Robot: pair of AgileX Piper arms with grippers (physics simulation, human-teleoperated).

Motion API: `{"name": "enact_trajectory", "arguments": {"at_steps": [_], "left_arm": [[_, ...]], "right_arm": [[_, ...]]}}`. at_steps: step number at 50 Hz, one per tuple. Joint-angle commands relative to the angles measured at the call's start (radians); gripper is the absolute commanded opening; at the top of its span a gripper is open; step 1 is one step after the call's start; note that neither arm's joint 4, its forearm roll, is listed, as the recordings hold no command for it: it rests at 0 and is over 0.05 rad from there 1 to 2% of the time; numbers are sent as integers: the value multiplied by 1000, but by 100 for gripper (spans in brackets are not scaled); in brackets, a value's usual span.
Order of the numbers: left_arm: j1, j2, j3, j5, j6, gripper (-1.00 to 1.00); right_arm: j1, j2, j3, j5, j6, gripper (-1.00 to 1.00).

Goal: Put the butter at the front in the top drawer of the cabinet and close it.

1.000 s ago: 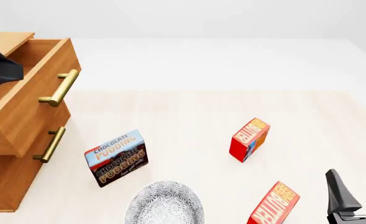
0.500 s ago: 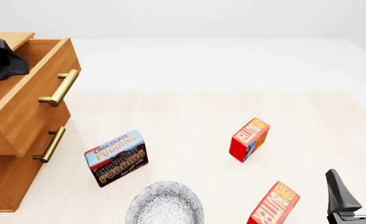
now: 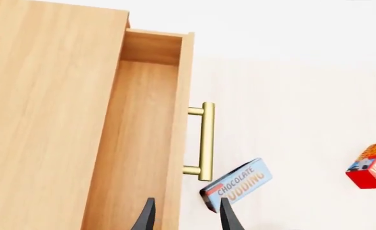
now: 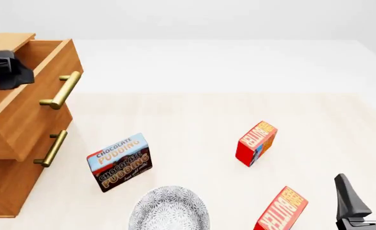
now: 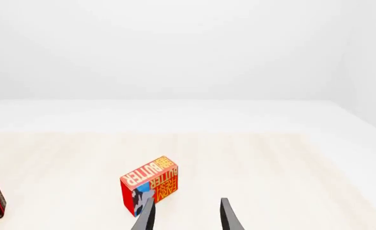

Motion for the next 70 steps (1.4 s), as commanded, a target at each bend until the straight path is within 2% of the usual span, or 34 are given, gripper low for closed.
{"name": "enact_trajectory", "arguments": {"at_steps": [1, 11, 44, 70], "left_arm": [[12, 7, 36, -32, -9, 100], [49, 32, 65, -65, -1, 100], [31, 96, 148, -173, -32, 100], [-72, 107, 187, -206, -58, 100]], "right_arm": [[1, -3, 2, 1, 1, 100], [1, -3, 2, 1, 1, 100], [0, -3, 2, 1, 1, 100], [1, -3, 2, 1, 1, 100]]}}
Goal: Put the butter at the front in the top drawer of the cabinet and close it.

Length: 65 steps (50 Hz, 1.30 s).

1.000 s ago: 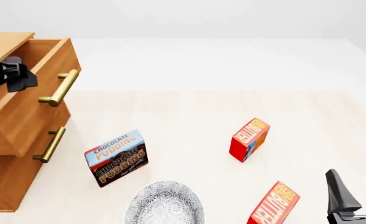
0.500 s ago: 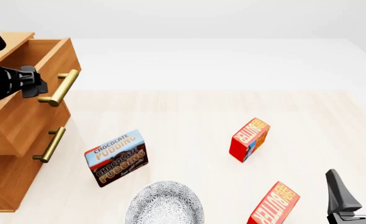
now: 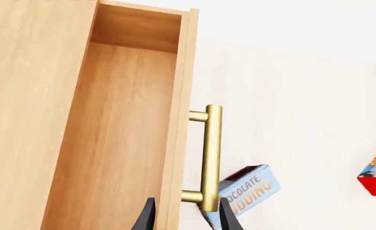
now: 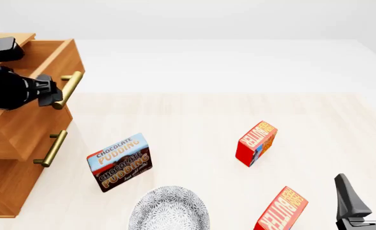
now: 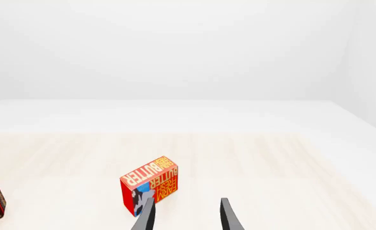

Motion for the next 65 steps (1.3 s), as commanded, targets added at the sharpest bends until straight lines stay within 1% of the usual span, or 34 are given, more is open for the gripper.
{"name": "enact_trajectory", "arguments": {"at_steps": [1, 4, 7, 13, 14, 26, 31, 32, 38, 60, 65], "left_arm": [[-55, 2, 15, -7, -8, 100], [-74, 0, 8, -6, -4, 100], [-94, 3, 5, -10, -15, 100], [-127, -2, 18, -16, -24, 100], [-146, -3, 17, -15, -27, 100], [-193, -11, 31, -23, -48, 100], [-205, -13, 19, -21, -41, 100], [-221, -12, 13, -19, -46, 100], [-244, -10, 8, -19, -47, 100], [-308, 15, -31, -19, -50, 100], [-336, 28, -45, -24, -52, 100]], "right_arm": [[1, -3, 2, 1, 1, 100], [1, -3, 2, 1, 1, 100], [1, -3, 2, 1, 0, 100], [1, -3, 2, 1, 1, 100], [1, -3, 2, 1, 1, 100], [1, -2, 2, 1, 0, 100], [1, -3, 2, 1, 1, 100], [1, -3, 2, 1, 1, 100], [1, -3, 2, 1, 1, 100], [-1, -8, 3, 6, 1, 100], [0, -7, 3, 4, 1, 100]]}}
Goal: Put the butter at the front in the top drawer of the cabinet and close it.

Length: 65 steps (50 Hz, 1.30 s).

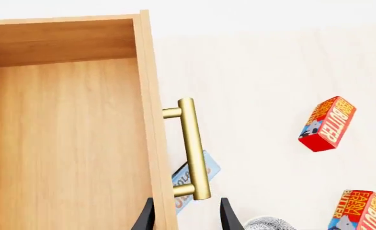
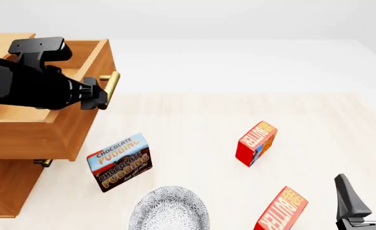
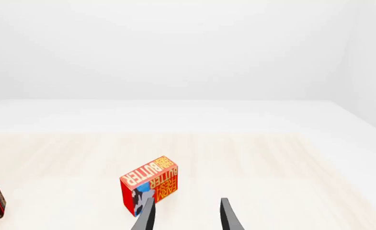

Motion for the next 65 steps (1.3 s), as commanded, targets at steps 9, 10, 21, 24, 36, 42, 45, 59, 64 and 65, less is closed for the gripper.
{"name": "enact_trajectory", "arguments": {"at_steps": [9, 10, 21, 24, 36, 42, 45, 59, 64, 65], "left_arm": [[-88, 44, -46, -14, -3, 100], [-90, 49, -51, -14, -3, 100], [-134, 66, -51, -28, -11, 100], [-139, 67, -55, -27, -7, 100], [-109, 41, -123, 34, 38, 100], [-104, 29, -160, 72, 55, 100], [-99, 23, -172, 85, 62, 100], [-100, -6, -216, 143, 94, 100], [-113, -25, -228, 165, 103, 100], [-114, -28, -229, 168, 105, 100]], "right_arm": [[0, 5, 3, -7, 1, 100], [0, 6, 3, -7, 0, 100], [1, 10, 2, -11, 1, 100], [0, 8, 2, -9, 1, 100], [0, 1, 2, -2, 1, 100], [0, -1, 1, 0, 1, 100], [0, -2, 1, 2, 1, 100], [0, -3, 1, 2, 1, 100], [1, -3, 1, 2, 1, 100], [0, -3, 1, 2, 1, 100]]}}
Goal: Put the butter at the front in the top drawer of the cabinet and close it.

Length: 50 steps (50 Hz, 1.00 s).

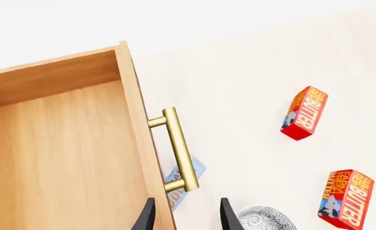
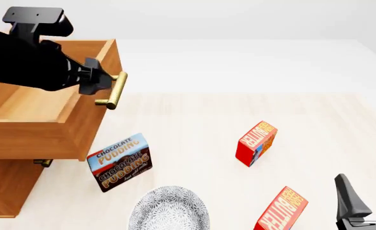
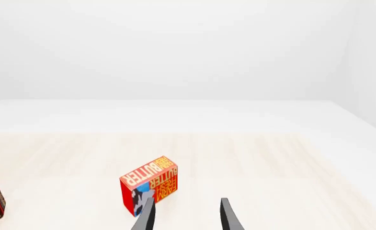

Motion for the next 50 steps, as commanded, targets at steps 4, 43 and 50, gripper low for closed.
{"name": "enact_trajectory", "arguments": {"at_steps": [4, 43, 50], "left_arm": [[-40, -53, -52, 42, 39, 100], [-223, -79, -64, -81, 315, 100], [-276, -57, -27, -159, 315, 100]], "right_arm": [[1, -3, 2, 2, 1, 100], [1, -3, 2, 2, 0, 100], [1, -3, 2, 2, 0, 100]]}}
